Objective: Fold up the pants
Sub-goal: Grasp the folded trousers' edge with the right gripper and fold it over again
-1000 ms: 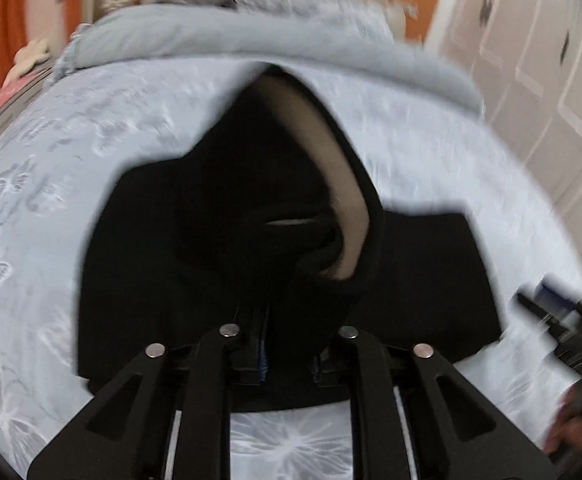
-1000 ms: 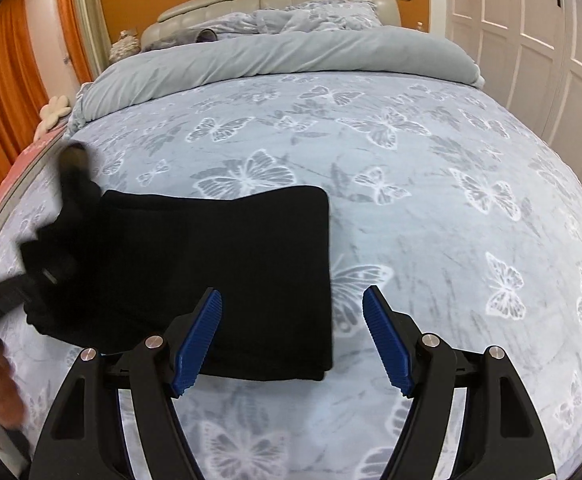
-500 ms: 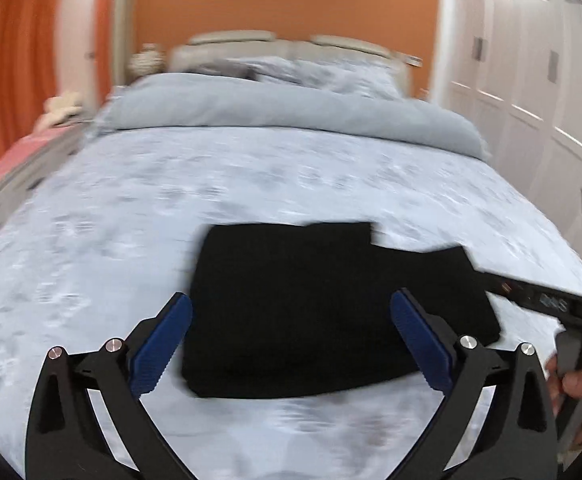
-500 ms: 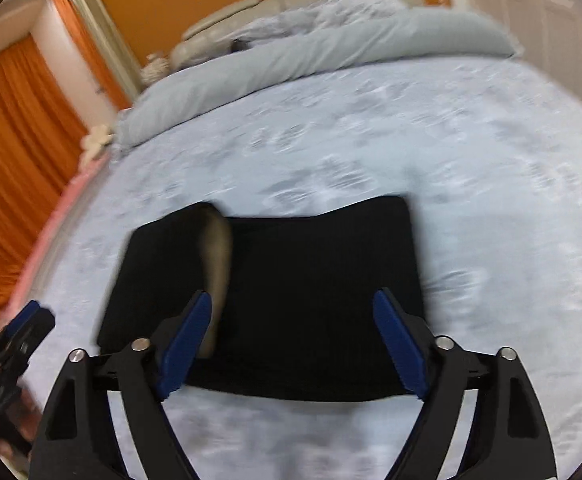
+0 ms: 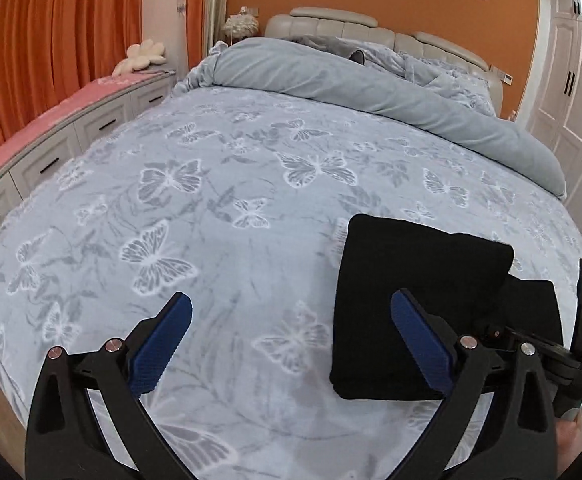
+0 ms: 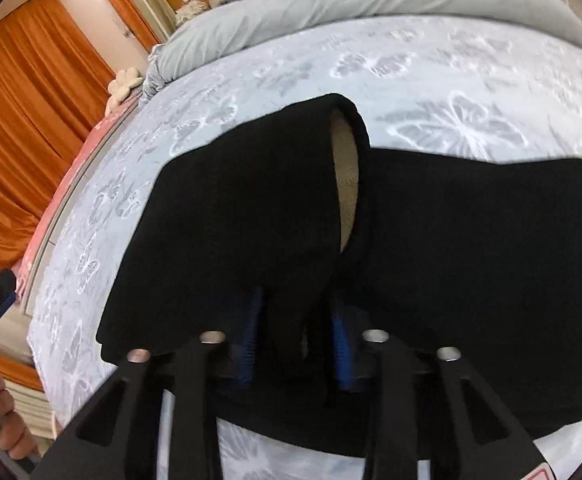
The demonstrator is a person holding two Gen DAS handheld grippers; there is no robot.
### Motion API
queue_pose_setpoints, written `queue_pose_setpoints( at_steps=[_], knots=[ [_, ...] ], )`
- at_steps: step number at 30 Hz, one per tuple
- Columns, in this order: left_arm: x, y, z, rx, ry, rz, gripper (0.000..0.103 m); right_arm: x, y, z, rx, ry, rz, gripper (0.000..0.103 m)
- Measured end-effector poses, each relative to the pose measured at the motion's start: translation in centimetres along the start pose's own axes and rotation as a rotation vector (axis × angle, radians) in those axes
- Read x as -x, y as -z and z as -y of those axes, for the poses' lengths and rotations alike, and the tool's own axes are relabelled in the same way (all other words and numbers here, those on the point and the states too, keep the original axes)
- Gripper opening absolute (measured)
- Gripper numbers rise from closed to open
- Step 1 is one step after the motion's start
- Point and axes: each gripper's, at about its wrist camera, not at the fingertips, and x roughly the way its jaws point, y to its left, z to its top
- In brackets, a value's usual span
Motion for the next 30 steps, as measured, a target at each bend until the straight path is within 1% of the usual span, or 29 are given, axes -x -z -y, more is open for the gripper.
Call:
queue_pose_setpoints(
  at_steps=[2, 3, 5, 7, 10, 12, 13, 14, 16, 18, 19, 20, 22, 23, 24, 25, 26, 27, 29, 30],
  knots=[
    [-0.1, -0.1, -0.2, 0.001, 0.015, -0.007, 0.098, 0.8, -0.3, -0.6, 0.011, -0.010, 0.022, 0.017],
    [-0.1, -0.1, -0.1, 0.001, 0.019, -0.013, 0.098, 1.6, -0.6, -0.9, 0.016, -0.028, 0.038, 0.016],
    [-0.2, -0.2, 0.1, -0.002, 0.026, -0.015, 0.098, 4.3, -1.4, -1.2, 0.022, -0.072, 0.093, 0.015],
    [-0.3, -0.1, 0.8, -0.012, 0.031, -0.018, 0.098, 7.3, -2.1, -0.8, 0.029, -0.094, 0.149, 0.015],
    [-0.5, 0.2, 2.0, -0.032, 0.038, -0.025, 0.098, 10.8, -2.6, 1.3, 0.027, -0.057, 0.205, 0.015],
    [-0.8, 0.5, 3.1, -0.049, 0.047, -0.035, 0.098, 12.5, -2.5, 4.7, -0.011, 0.003, 0.220, 0.015],
    [-1.0, 0.7, 3.7, -0.057, 0.052, -0.041, 0.098, 12.8, -2.3, 5.9, -0.026, 0.031, 0.217, 0.015],
    [-1.2, 0.9, 4.4, -0.065, 0.062, -0.051, 0.098, 12.7, -2.1, 7.8, -0.051, 0.077, 0.197, 0.015],
    [-1.7, 1.3, 5.6, -0.076, 0.085, -0.075, 0.098, 11.7, -1.2, 11.1, -0.090, 0.162, 0.139, 0.013],
    [-2.3, 1.8, 7.1, -0.097, 0.102, -0.095, 0.098, 10.2, -0.4, 13.6, -0.118, 0.214, 0.078, 0.009],
    [-2.4, 2.0, 7.7, -0.107, 0.101, -0.098, 0.098, 9.5, 0.0, 14.7, -0.131, 0.234, 0.062, 0.009],
    [-2.7, 2.4, 8.7, -0.128, 0.101, -0.102, 0.098, 8.9, 0.3, 15.3, -0.140, 0.234, 0.052, 0.010],
    [-3.2, 2.9, 9.9, -0.153, 0.100, -0.115, 0.098, 8.8, 0.5, 16.2, -0.166, 0.185, 0.045, 0.013],
    [-3.5, 3.2, 10.4, -0.163, 0.102, -0.123, 0.098, 9.4, 0.6, 16.6, -0.182, 0.174, 0.049, 0.021],
    [-4.0, 3.5, 11.0, -0.167, 0.107, -0.139, 0.098, 10.3, 0.6, 16.6, -0.197, 0.169, 0.057, 0.033],
    [-4.3, 3.7, 11.3, -0.165, 0.117, -0.157, 0.098, 11.5, 0.7, 16.4, -0.192, 0.165, 0.075, 0.040],
    [-4.7, 3.8, 11.4, -0.160, 0.132, -0.176, 0.098, 11.9, 0.7, 16.3, -0.179, 0.164, 0.084, 0.058],
    [-5.4, 3.9, 11.5, -0.145, 0.167, -0.220, 0.098, 12.5, 0.9, 16.1, -0.158, 0.168, 0.092, 0.068],
    [-6.5, 4.1, 11.5, -0.112, 0.202, -0.274, 0.098, 12.2, 1.3, 16.1, -0.151, 0.166, 0.070, 0.068],
    [-7.3, 4.3, 11.2, -0.082, 0.227, -0.309, 0.098, 11.5, 1.6, 16.5, -0.171, 0.131, 0.040, 0.068]
  ],
)
